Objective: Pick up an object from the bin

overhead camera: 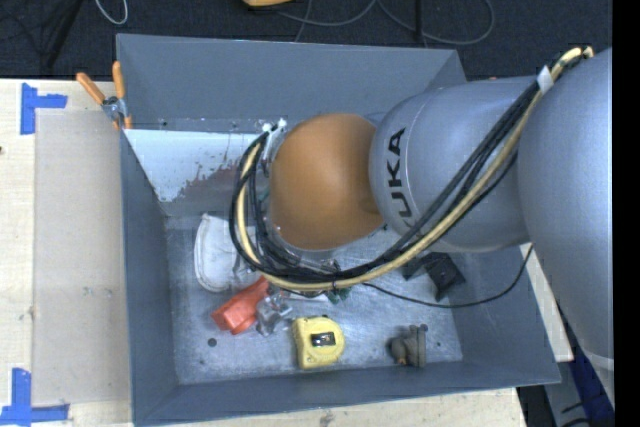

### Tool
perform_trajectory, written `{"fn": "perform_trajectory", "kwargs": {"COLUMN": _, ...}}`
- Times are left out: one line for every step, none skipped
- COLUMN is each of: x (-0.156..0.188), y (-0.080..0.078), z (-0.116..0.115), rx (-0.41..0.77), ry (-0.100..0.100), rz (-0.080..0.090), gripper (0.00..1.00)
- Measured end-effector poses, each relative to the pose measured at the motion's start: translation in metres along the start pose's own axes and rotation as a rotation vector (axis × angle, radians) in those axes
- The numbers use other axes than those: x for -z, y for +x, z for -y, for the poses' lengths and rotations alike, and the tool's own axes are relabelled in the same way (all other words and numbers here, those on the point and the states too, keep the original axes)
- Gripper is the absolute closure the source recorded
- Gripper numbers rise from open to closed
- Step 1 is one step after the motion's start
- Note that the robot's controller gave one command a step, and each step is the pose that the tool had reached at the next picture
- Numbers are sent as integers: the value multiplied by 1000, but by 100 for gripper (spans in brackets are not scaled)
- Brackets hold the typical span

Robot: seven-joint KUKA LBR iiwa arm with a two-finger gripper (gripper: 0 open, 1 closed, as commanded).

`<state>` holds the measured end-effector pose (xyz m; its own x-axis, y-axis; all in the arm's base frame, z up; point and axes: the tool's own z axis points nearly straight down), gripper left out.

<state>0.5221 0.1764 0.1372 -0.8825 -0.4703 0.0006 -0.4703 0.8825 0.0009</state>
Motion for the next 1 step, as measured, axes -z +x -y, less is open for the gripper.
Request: {"fn": "perform_trajectory", "kwargs": {"x": 0, "y": 0, "z": 0, "rx": 0, "ry": 0, "rz": 0, "gripper": 100}}
